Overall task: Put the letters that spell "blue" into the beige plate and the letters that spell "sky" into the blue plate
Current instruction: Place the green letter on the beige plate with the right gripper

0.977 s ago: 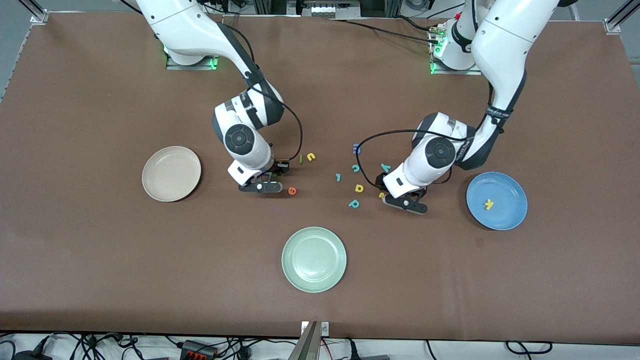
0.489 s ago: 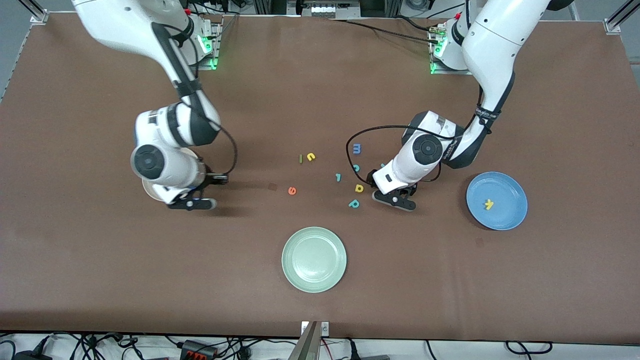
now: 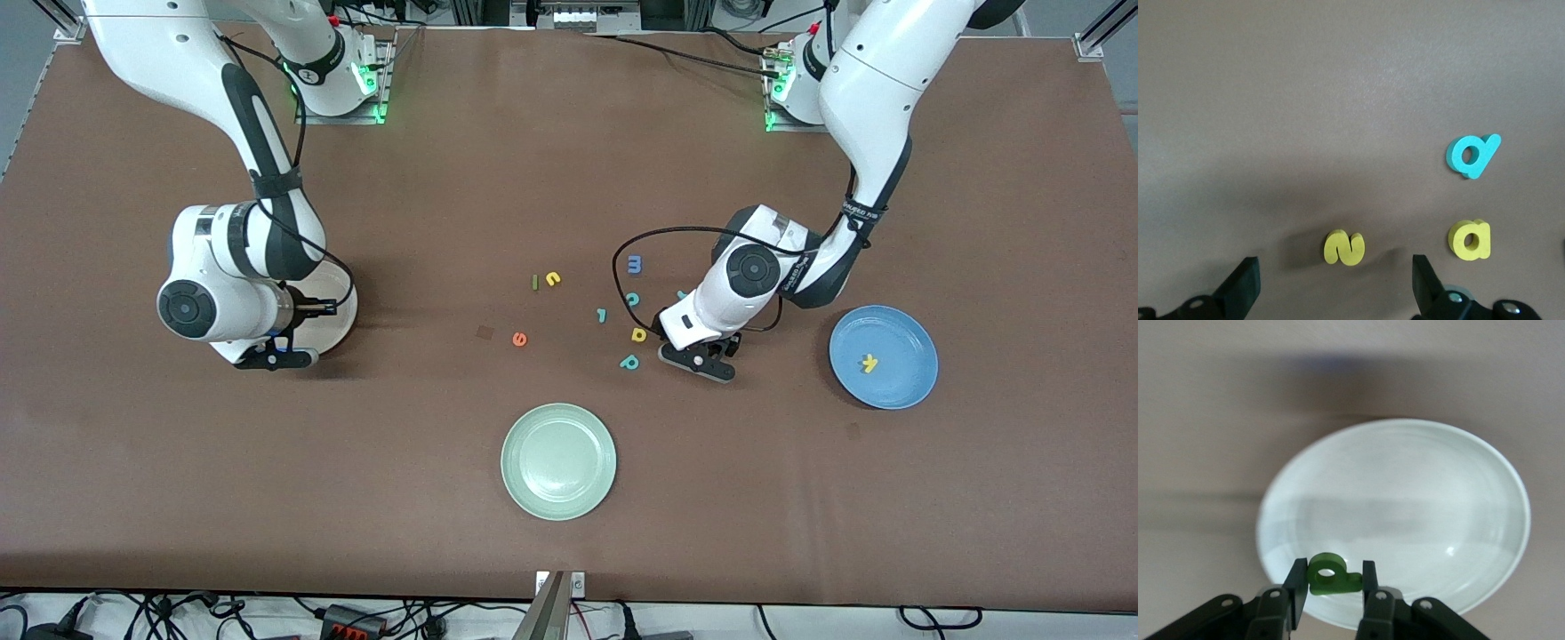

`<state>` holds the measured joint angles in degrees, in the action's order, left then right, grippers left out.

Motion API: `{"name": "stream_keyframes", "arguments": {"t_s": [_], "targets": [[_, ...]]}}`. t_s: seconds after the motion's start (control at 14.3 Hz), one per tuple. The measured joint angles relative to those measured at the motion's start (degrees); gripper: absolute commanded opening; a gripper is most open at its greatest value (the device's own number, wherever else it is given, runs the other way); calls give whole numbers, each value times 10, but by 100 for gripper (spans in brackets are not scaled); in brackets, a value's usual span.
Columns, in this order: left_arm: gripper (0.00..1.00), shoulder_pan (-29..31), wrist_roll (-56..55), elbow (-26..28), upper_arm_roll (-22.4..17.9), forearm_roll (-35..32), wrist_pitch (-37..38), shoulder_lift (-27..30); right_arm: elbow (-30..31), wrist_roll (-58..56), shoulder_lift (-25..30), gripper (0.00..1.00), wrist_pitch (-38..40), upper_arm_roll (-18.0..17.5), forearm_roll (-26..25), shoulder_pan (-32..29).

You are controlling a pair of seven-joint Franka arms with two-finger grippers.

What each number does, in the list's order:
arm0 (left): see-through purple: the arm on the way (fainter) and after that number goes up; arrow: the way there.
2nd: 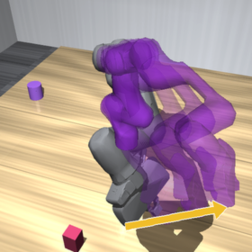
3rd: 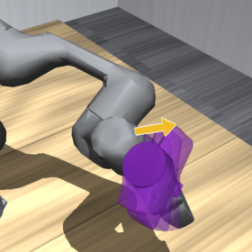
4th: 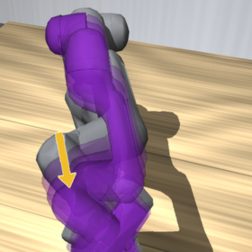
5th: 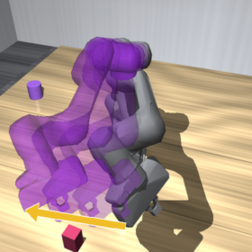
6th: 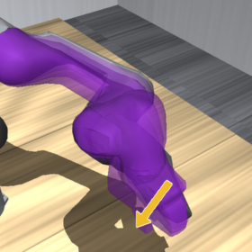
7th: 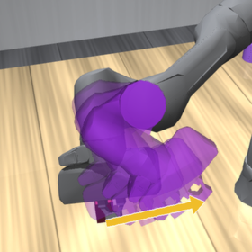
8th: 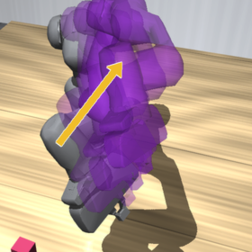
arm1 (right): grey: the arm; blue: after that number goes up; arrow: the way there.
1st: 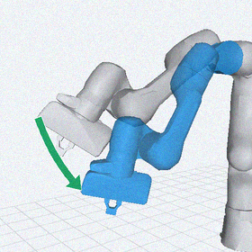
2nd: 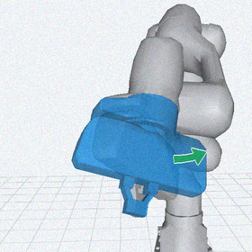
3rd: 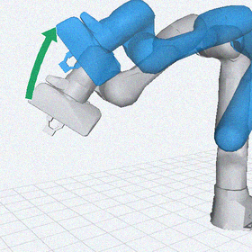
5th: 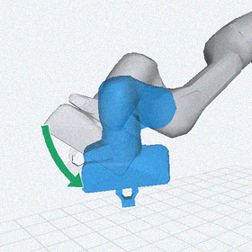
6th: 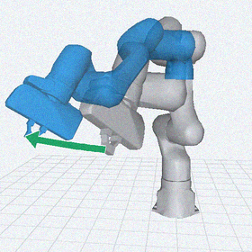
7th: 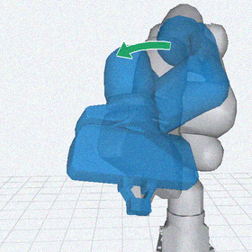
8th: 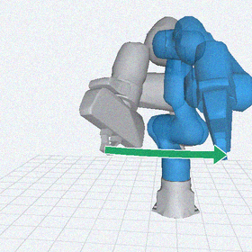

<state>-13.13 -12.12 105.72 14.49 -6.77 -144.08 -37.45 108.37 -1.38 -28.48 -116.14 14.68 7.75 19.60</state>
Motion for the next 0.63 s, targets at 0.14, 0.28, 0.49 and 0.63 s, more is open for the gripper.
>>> {"name": "stream_keyframes", "arguments": {"t_s": [0.14, 0.28, 0.49, 0.63], "targets": [[97, -1, 0, -3, -1, -5, 0, -3, 6, -13, -7, 51, -6, 8, 0, -4], [91, -1, 0, -7, -2, -10, 0, -7, 7, -20, -19, 100, -10, 9, 0, -10], [60, -2, 0, -9, -2, -10, 0, -12, -1, -21, -17, 100, -7, 8, 0, -9], [34, -3, 0, -10, -2, -11, 0, -13, -29, -20, -5, 100, 15, 3, 2, 1]]}}
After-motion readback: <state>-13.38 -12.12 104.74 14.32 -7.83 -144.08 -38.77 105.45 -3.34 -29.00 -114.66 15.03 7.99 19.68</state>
